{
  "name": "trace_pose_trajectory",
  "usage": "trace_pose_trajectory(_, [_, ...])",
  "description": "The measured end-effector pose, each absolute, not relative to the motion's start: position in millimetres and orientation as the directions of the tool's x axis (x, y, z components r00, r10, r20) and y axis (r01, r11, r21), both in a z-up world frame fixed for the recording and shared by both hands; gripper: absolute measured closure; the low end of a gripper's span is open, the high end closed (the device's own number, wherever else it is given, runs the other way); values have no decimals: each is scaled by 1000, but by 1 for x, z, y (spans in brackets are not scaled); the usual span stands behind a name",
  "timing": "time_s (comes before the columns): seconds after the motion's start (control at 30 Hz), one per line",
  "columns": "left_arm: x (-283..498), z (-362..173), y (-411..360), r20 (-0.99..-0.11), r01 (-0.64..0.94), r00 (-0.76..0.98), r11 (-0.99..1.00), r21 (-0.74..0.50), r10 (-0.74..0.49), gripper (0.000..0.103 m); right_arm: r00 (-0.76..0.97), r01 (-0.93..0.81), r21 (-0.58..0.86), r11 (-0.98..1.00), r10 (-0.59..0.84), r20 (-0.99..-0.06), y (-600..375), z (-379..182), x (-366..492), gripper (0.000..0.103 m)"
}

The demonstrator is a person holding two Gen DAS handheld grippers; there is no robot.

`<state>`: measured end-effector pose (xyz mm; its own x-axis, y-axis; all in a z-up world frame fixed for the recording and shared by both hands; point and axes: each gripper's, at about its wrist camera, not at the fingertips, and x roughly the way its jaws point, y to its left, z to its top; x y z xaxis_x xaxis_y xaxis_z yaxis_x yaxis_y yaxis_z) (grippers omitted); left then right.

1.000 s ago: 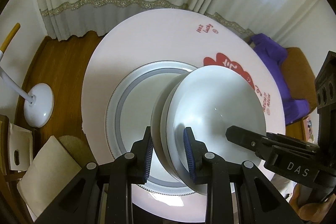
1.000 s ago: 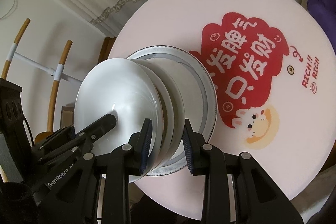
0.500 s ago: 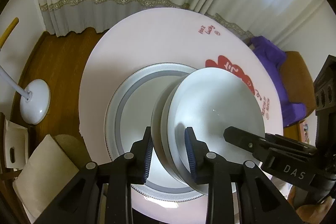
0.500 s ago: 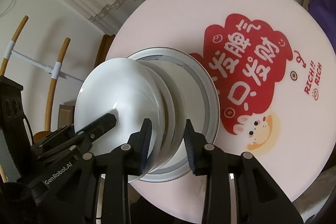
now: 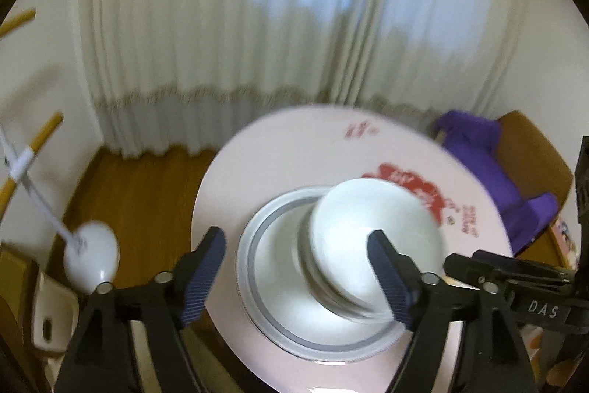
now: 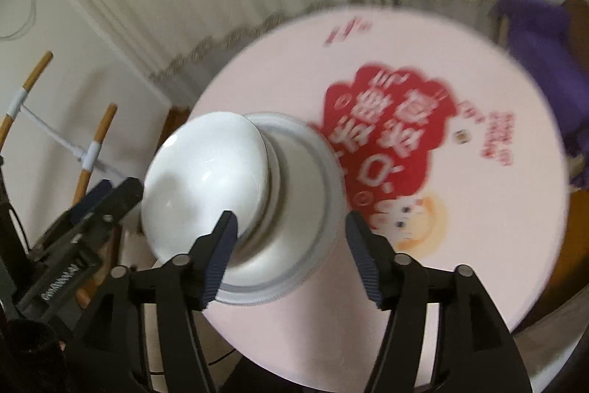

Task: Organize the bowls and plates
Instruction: 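Lower the bowl stack onto the plate stack and open both grippers, then raise both grippers away from the stacked dishes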

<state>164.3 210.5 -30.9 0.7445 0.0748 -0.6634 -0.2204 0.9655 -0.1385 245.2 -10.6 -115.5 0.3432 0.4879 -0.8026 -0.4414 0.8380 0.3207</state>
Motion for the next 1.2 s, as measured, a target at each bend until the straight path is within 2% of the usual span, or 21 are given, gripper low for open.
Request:
trace_pose_trajectory(0.13, [121,-19,185,-565,-155,821,984,-84,81,11,508,-398,281,873,465,-725,-48,-97,198,24])
trace_pose_trajectory(0.33, [69,-15,158,-486,-75,872,997,-34,49,5,644,-330,223,917,391,-657,-90,-90,140,23])
trace_pose_trajectory(0.77, [-42,-26,127,-393,13,919,1000,-17,-19,1,812,-261,205,943,329,-482,-143,-72,49,15])
trace_pose_trajectory(0.87, [-65,-26,121,-374,6,927,1000,-16,-12,1,833,-255,195,947,318,-453,-150,-69,34,12])
trace_pose_trajectory(0.93, [-80,-24,117,-360,18,933,1000,-22,-25,1,842,-249,187,950,308,-443,-155,-68,27,6])
trace_pose_trajectory(1.2, [-118,-23,99,-329,40,943,999,-25,-46,1,869,-235,187,954,292,-399,-172,-64,5,1])
